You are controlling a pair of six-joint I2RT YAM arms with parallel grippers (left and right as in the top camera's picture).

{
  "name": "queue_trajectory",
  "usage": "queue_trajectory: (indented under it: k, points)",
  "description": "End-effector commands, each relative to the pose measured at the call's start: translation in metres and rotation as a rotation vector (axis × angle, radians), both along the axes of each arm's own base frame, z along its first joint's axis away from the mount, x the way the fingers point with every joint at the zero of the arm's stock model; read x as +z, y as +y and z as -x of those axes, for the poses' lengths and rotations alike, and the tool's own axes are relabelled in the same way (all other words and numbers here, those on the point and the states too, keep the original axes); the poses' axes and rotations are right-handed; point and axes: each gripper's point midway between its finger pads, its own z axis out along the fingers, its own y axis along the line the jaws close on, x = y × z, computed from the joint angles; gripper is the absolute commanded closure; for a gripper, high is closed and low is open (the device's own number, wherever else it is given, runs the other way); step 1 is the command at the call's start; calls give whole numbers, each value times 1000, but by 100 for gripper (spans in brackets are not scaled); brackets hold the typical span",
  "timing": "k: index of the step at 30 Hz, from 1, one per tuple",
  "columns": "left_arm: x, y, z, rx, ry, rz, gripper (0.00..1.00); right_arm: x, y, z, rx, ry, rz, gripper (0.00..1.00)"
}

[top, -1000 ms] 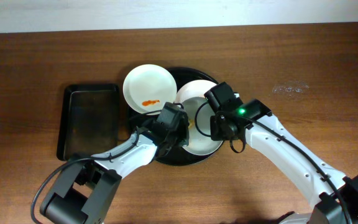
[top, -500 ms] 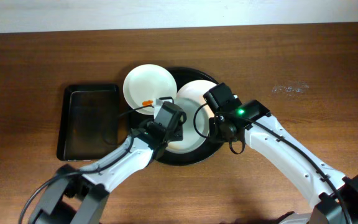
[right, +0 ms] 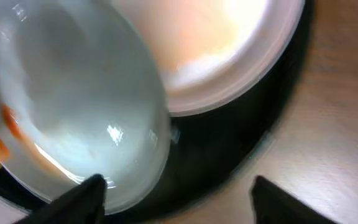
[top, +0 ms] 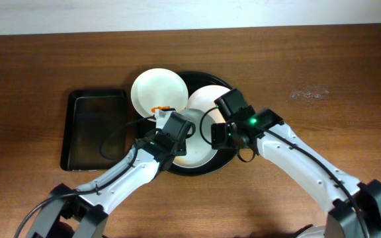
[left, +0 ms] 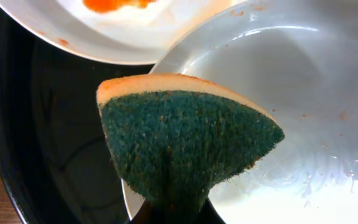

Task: Clean dirty plates on tray and stack at the side

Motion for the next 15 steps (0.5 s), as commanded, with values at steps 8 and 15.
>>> queue_trajectory:
  k: [8,15]
  points:
    - [10,4,-2,10,-27,-2,100,-74,18,-6,-4,101,-6,51]
    - [9,4,-1,10,-26,-2,100,-77,15,-5,-6,108,8,96]
